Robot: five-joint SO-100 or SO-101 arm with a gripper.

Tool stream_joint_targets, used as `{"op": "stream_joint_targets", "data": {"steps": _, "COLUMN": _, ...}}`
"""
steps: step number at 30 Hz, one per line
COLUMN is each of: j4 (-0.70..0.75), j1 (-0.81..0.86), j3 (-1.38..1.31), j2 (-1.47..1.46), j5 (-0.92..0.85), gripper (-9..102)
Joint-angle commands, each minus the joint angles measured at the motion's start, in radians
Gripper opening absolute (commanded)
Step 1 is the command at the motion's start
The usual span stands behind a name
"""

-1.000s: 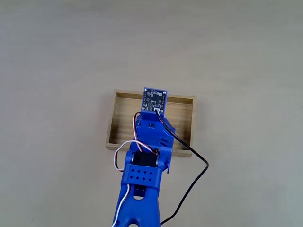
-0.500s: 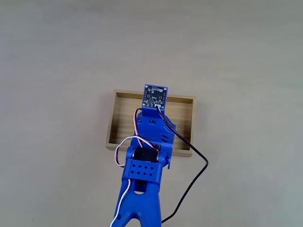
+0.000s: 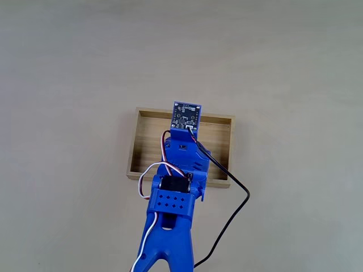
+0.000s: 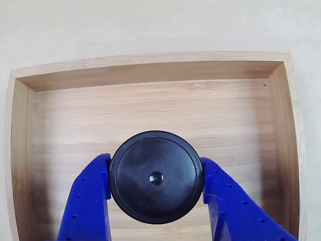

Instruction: Place the black cylinder in the wooden box then return to rest.

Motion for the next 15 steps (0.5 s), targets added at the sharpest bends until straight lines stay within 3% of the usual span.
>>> {"op": "stream_joint_targets", "data": {"steps": 1, "j4": 0.003, "j1": -0.002, "j3": -0.110, "j2": -0.018, "j5": -0.012, "gripper": 20}}
{"op": "stream_joint_targets", "data": {"steps": 15, "j4": 0.003, "j1": -0.003, "j3": -0.112, "j2": -0.006, "j5": -0.014, "gripper": 20}}
